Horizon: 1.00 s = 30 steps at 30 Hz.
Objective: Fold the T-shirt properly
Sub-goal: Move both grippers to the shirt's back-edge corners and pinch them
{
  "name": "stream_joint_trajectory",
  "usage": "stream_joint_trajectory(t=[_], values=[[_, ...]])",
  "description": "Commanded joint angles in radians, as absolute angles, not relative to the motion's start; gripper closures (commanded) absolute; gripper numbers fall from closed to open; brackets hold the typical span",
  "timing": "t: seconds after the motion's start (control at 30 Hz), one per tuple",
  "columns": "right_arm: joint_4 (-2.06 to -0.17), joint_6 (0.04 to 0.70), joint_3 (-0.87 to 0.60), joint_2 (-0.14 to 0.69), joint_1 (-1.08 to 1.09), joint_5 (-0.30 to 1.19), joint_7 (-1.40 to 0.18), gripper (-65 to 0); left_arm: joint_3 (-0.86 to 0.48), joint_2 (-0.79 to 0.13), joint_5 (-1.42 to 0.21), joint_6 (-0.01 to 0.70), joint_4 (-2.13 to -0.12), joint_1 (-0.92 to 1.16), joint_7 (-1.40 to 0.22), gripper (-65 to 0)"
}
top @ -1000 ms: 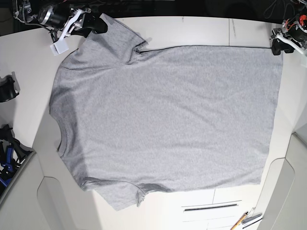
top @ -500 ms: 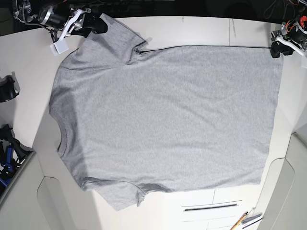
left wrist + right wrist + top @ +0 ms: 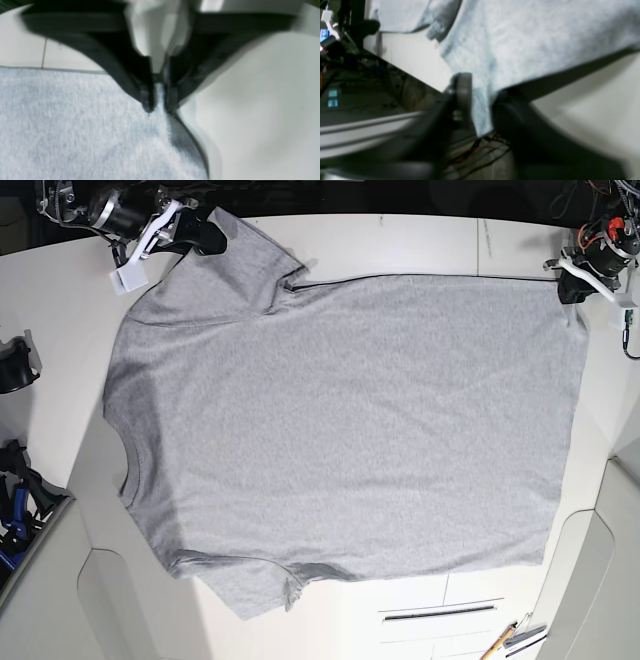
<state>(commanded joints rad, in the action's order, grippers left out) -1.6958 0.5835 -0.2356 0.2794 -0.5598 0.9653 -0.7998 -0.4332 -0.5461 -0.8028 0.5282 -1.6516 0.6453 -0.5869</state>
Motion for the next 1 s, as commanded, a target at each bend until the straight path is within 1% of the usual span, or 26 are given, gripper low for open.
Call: stream_joint_trajectory(t=[0.03,0.07,0.17,0.23,0.4,0.53,0.6,0.73,0.83,1.0], values=[[-1.696,0.583,-0.236,0.279,-0.560,0.965,-0.799,0.0,-0.433,-0.546,-0.802,0.529,-1.652,0.646,-0.577,0.0],[-1.696,0.583,-0.236,0.279,-0.560,0.965,-0.801,0.0,-0.433,-0.546,-0.802,0.543,-1.652,0.646,-0.569,0.0],[-1.700,0.584,-0.236,0.279,-0.560,0.970,-0.801,0.0,-0.433,-0.546,-0.779,0.626,-1.652,0.646,-0.521,0.0],[-1.721,0.584,-0.238,0.279,-0.561,0.989,-0.806,0.0,-0.433,-0.546,-0.781,0.642,-1.652,0.646,-0.512,0.0],[-1.835,0.593,-0.291,0.280,-0.574,1.019,-0.841,0.0,-0.472,-0.546,-0.798,0.641,-1.676,0.646,-0.513,0.0],[-1.934,0.592,-0.342,0.280,-0.572,1.017,-0.841,0.0,-0.522,-0.550,-0.843,0.641,-1.691,0.645,-0.513,0.0],[-1.958,0.592,-0.352,0.281,-0.549,1.012,-0.841,0.0,-0.522,-0.554,-0.852,0.643,-1.691,0.628,-0.513,0.0],[-1.954,0.591,-0.352,0.280,-0.479,0.964,-0.838,0.0,-0.522,-0.554,-0.842,0.644,-1.691,0.571,-0.513,0.0],[-1.931,0.591,-0.352,0.280,-0.416,0.945,-0.838,0.0,-0.522,-0.554,-0.793,0.644,-1.691,0.516,-0.513,0.0],[-1.785,0.591,-0.351,0.281,-0.264,0.942,-0.839,0.0,-0.493,-0.555,-0.779,0.640,-1.661,0.444,-0.513,0.0]])
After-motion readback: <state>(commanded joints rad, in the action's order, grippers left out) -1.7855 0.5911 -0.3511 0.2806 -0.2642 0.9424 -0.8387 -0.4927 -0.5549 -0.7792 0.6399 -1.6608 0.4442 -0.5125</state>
